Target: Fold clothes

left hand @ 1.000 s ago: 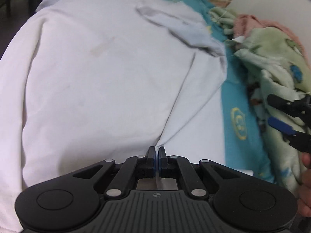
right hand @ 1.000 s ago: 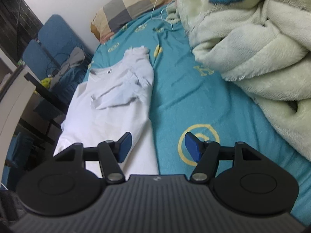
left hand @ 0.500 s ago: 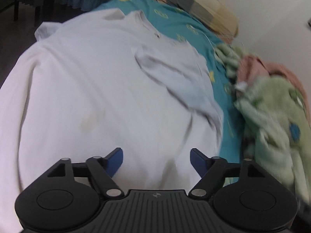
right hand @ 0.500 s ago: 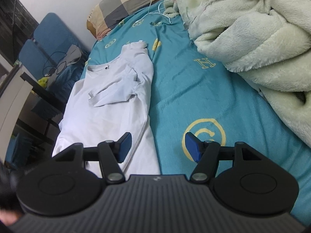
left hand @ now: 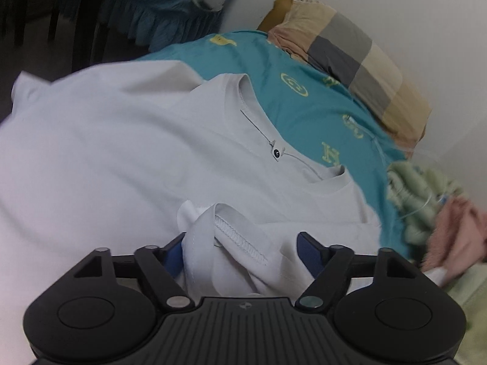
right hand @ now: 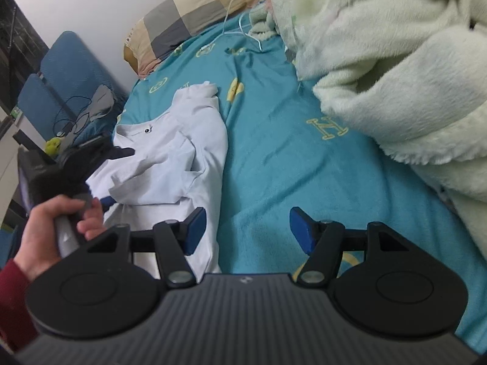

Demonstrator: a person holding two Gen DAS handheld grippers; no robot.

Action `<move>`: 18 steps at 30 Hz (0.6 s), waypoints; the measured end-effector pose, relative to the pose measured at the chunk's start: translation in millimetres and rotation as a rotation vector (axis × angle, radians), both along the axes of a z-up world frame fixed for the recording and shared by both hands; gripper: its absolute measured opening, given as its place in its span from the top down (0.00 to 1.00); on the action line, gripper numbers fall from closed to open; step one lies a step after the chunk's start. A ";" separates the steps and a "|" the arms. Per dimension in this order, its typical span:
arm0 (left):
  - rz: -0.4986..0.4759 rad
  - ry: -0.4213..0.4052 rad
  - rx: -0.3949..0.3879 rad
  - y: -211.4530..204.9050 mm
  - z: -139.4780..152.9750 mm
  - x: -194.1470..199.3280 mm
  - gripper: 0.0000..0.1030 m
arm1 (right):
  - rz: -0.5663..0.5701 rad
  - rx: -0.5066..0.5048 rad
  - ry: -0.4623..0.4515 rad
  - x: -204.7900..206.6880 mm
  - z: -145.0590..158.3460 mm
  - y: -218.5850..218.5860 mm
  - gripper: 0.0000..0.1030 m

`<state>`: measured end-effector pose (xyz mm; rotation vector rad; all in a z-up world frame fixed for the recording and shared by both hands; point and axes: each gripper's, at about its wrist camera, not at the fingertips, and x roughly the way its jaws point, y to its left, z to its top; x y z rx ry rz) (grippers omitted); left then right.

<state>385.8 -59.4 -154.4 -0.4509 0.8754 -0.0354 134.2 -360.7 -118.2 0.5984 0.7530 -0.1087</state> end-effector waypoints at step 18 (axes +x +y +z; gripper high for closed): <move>-0.154 0.084 0.047 19.1 34.7 -10.6 0.50 | -0.007 0.017 -0.005 -3.2 -2.9 -0.1 0.38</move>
